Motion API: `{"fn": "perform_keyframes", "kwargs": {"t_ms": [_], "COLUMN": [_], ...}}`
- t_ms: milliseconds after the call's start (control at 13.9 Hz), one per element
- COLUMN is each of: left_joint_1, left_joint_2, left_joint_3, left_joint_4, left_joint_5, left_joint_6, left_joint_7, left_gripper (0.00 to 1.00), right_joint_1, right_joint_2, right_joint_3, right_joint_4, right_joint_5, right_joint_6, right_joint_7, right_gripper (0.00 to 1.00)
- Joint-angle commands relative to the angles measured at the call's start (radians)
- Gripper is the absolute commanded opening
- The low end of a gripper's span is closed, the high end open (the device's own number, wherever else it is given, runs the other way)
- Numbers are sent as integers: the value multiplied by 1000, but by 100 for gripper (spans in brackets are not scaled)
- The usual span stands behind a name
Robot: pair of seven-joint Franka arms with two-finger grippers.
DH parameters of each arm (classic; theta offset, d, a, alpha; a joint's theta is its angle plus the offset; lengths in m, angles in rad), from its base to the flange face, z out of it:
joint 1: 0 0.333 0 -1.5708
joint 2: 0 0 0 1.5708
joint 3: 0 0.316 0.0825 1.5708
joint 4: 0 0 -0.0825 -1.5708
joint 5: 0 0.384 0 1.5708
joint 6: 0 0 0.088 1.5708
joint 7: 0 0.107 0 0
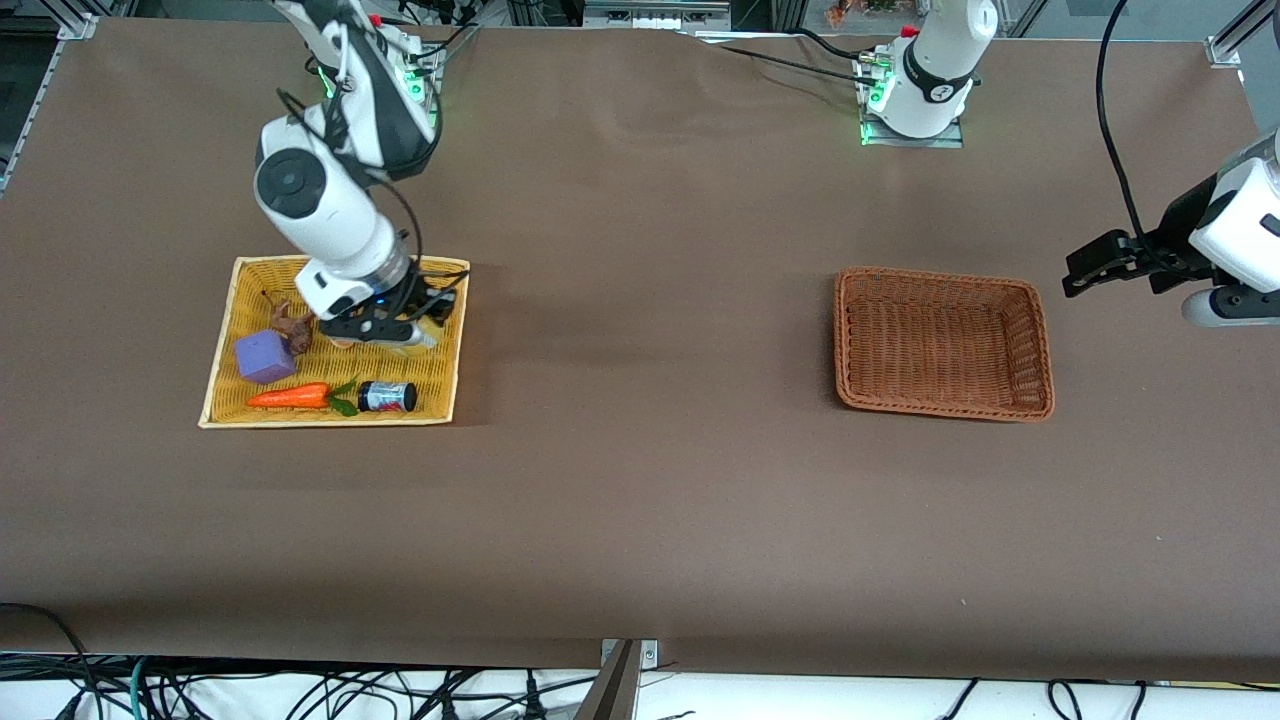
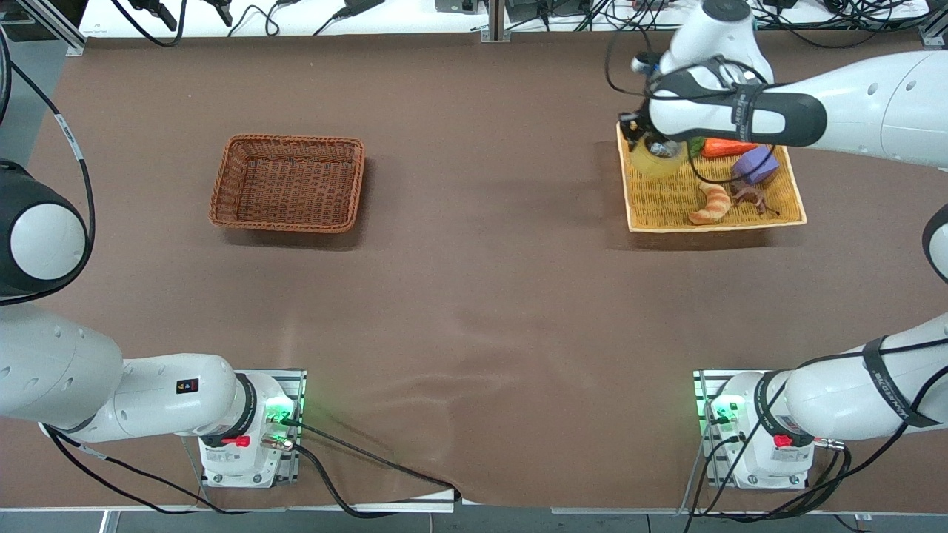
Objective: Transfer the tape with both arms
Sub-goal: 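Grasp the tape roll with the right gripper and carry it toward the middle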
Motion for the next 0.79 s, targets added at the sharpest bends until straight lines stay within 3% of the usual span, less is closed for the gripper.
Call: {"fn": "perform_keyframes", "kwargs": {"t_ms": [0,433,577,722], "left_joint_1": [5,-3,-9,-12], "left_joint_2": [13,27,45,47], "left_joint_3": [-2,-5,-10,-13], "left_joint_4": [31,30,28,20], "left_joint_5": [-3,-8,-9,-14], "left_joint_6": [-14,-14,-14,-20], "left_joint_7": [12,12,23,23], "left_gripper": [100,100,100,100], "right_joint_1": [120,400,447,476], "right_joint_2": [113,455,561,632], "right_joint_3": [20,15,15,14], "right_joint_4": [217,575,636,673], "right_joint_5": [-11,-216,-286,-294], "right_joint_6": [-88,-87,-78,-73], "right_joint_7": [181,619,663,665], "right_gripper": [0,0,0,0]}}
